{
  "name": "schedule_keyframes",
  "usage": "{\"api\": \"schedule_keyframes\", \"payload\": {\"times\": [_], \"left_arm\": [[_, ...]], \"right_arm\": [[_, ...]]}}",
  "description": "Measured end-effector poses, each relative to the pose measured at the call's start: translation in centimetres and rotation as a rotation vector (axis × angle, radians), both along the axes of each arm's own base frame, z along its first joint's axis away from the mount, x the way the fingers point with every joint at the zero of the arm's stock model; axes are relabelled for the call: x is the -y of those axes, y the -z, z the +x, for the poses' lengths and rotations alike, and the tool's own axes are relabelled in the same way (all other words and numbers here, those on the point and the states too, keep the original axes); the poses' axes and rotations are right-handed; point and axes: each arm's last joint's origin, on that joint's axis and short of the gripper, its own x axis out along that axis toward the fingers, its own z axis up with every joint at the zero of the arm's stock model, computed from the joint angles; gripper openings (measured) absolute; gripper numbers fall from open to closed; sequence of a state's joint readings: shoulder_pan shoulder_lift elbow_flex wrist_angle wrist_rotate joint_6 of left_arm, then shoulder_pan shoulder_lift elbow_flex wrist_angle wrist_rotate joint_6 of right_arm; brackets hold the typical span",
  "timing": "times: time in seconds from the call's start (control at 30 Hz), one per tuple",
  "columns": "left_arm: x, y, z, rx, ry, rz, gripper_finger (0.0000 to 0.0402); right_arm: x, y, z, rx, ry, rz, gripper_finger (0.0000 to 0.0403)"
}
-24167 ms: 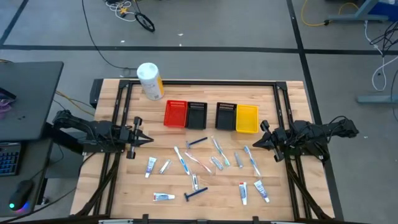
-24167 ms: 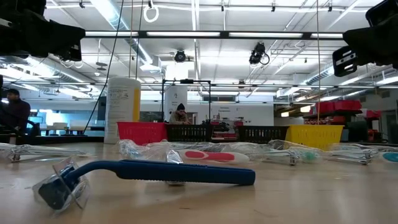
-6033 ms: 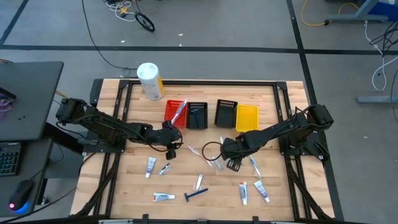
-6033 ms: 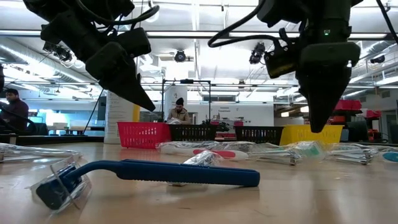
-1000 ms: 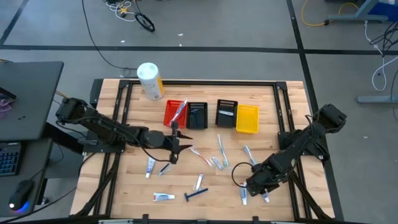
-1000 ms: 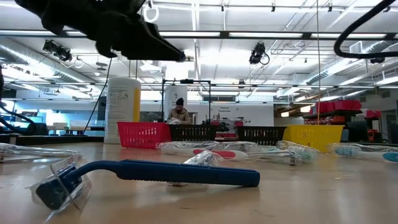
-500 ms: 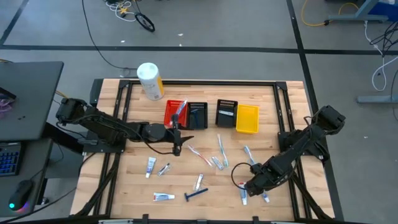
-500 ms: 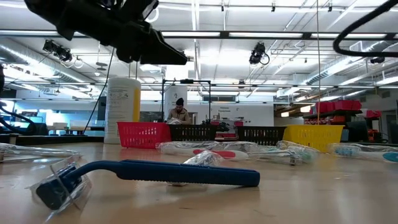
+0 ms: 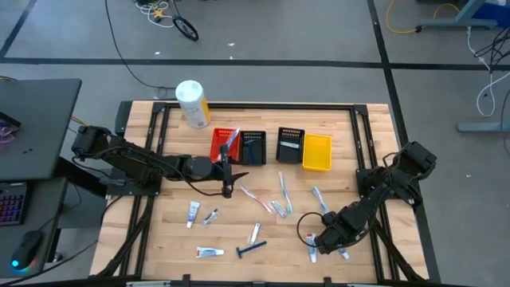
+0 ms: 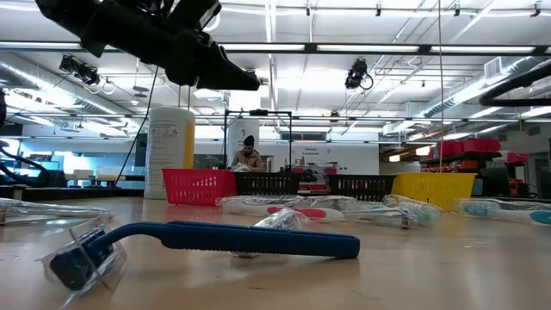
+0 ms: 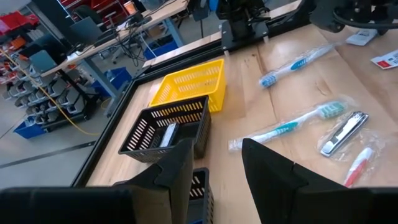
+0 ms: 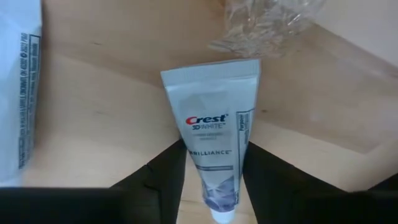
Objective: Pick & Place Travel size toiletries
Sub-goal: Put the white toothpaste into the yellow basket
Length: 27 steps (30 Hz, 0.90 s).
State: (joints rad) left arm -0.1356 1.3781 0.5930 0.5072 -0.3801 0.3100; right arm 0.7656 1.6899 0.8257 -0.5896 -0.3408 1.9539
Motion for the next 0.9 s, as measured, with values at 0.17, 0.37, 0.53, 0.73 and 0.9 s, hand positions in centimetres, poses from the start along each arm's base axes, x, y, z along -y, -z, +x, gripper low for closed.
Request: {"api": "schedule_keyframes", "payload": {"times": [0.17,0.37,0.53,0.73,0.9], "left_arm": [[0.0,0.0,0.0,0.008,-0.009,-0.033,0.0146],[0.0,0.0,0.0,0.012,-0.012,-0.045,0.0146],[0.0,0.0,0.0,0.023,-0.024,-0.089,0.0146],[0.0,0.0,0.0,0.040,-0.043,-0.157,0.0146],[0.0,0.0,0.0,0.046,-0.050,-0.183,0.0146]], "right_arm": [[0.0,0.0,0.1,0.008,0.003,-0.006,0.0117],[-0.1,-0.3,0.2,0.029,-0.004,0.004,0.0094],[-0.7,-2.1,1.1,0.152,-0.038,0.013,0.0092],[0.2,-4.2,2.5,0.409,-0.126,-0.140,0.0092],[3.1,-5.0,3.5,0.540,-0.122,-0.475,0.0092]]}}
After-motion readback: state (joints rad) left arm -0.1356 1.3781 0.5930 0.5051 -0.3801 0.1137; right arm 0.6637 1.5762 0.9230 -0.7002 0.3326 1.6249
